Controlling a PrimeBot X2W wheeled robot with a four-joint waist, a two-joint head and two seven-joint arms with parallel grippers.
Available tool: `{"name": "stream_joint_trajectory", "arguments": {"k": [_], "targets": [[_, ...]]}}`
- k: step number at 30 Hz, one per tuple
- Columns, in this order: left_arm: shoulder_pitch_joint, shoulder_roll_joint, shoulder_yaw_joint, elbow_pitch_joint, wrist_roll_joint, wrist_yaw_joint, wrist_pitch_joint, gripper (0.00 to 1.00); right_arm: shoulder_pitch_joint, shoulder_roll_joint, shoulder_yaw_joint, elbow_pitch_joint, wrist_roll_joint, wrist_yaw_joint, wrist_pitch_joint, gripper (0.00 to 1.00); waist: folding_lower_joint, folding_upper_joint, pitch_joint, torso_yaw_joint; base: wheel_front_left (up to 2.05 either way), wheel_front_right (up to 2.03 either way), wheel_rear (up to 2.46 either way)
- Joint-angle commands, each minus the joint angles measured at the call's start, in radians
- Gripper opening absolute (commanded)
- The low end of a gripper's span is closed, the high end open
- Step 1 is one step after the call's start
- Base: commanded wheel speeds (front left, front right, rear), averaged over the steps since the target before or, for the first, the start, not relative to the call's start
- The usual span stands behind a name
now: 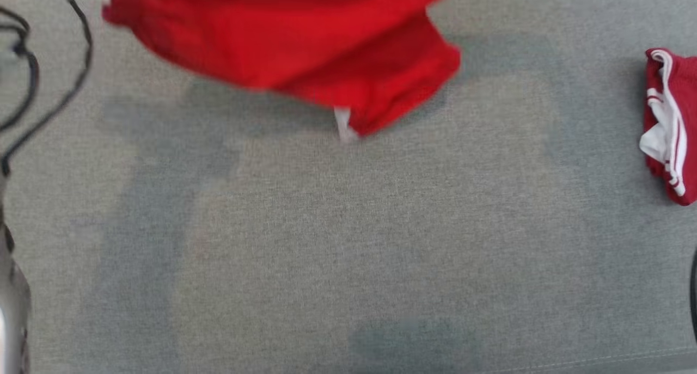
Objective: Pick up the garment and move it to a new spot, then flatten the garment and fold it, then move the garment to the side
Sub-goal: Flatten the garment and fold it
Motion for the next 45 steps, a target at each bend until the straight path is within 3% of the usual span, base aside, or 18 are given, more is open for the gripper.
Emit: {"name": "stream_joint_trajectory", "arguments": {"k": [1, 7, 12, 14, 17, 23, 25, 30, 33, 36, 37, 41, 43, 45], "targets": [[-0.045, 0.009, 0.0, 0.037, 0.025, -0.009, -0.026, 0.0, -0.051, 0.021, 0.006, 0.032, -0.029, -0.001, -0.032, 0.0, 0.0, 0.004, 0.19, 0.031, 0.0, 0.0, 0.0], [-0.356, -0.006, -0.042, 0.329, 0.18, -0.052, -0.362, 0.0, -0.421, 0.157, 0.025, 0.334, -0.242, -0.001, -0.372, 0.0, 0.0, 0.004, 0.301, 0.028, 0.0, 0.0, 0.0], [-0.46, -0.014, -0.101, 0.495, 0.2, -0.065, -0.615, 0.0, -0.548, 0.173, 0.072, 0.516, -0.302, -0.001, -0.651, 0.0, 0.0, 0.004, 0.329, 0.029, 0.0, 0.0, 0.0], [-0.441, 0.003, -0.182, 0.517, 0.209, -0.066, -0.702, 0.0, -0.531, 0.158, 0.117, 0.566, -0.283, -0.001, -0.732, 0.0, 0.0, 0.004, 0.33, 0.034, 0.0, 0.0, 0.0], [-0.347, 0.046, -0.292, 0.536, 0.152, -0.065, -0.803, 0.0, -0.424, 0.117, 0.229, 0.606, -0.235, -0.001, -0.81, 0.0, 0.0, 0.004, 0.307, 0.04, 0.0, 0.0, 0.0], [-0.045, 0.157, -0.466, 0.465, 0.014, -0.065, -0.86, 0.0, -0.101, 0.0, 0.434, 0.565, -0.101, -0.001, -0.897, 0.0, 0.0, 0.004, 0.205, 0.034, 0.0, 0.0, 0.0], [0.074, 0.194, -0.486, 0.412, -0.035, -0.065, -0.865, 0.0, 0.016, -0.046, 0.479, 0.526, -0.067, 0.0, -0.911, 0.0, 0.0, 0.004, 0.159, 0.031, 0.0, 0.0, 0.0], [0.398, 0.255, -0.452, 0.237, -0.038, -0.055, -0.864, 0.0, 0.286, -0.16, 0.584, 0.42, -0.025, -0.001, -0.926, 0.0, 0.0, 0.004, 0.039, 0.018, 0.0, 0.0, 0.0], [0.61, 0.263, -0.441, 0.151, -0.026, -0.013, -0.864, 0.0, 0.422, -0.219, 0.618, 0.389, -0.048, -0.001, -0.93, 0.0, 0.0, 0.004, -0.039, 0.015, 0.0, 0.0, 0.0], [0.82, 0.239, -0.436, 0.089, -0.029, 0.042, -0.864, 0.0, 0.555, -0.258, 0.635, 0.383, -0.08, -0.001, -0.93, 0.0, 0.0, 0.004, -0.119, 0.017, 0.0, 0.0, 0.0], [0.82, 0.239, -0.436, 0.089, -0.029, 0.042, -0.864, 0.0, 0.555, -0.258, 0.635, 0.383, -0.08, -0.001, -0.93, 0.0, 0.0, 0.004, -0.119, 0.017, 0.0, 0.0, 0.0], [1.065, 0.195, -0.426, 0.053, -0.05, 0.098, -0.864, 0.0, 0.745, -0.289, 0.626, 0.367, -0.098, -0.001, -0.93, 0.0, 0.0, 0.004, -0.219, 0.034, 0.0, 0.0, 0.0], [1.207, 0.154, -0.396, 0.044, -0.061, 0.136, -0.864, 0.0, 0.918, -0.323, 0.563, 0.342, -0.09, -0.002, -0.93, 0.0, 0.0, 0.004, -0.277, 0.065, 0.0, 0.0, 0.0], [1.289, 0.12, -0.366, 0.021, -0.086, 0.146, -0.864, 0.0, 1.042, -0.331, 0.479, 0.305, -0.077, -0.003, -0.93, 0.0, 0.0, 0.004, -0.295, 0.086, 0.0, 0.0, 0.0]]}}
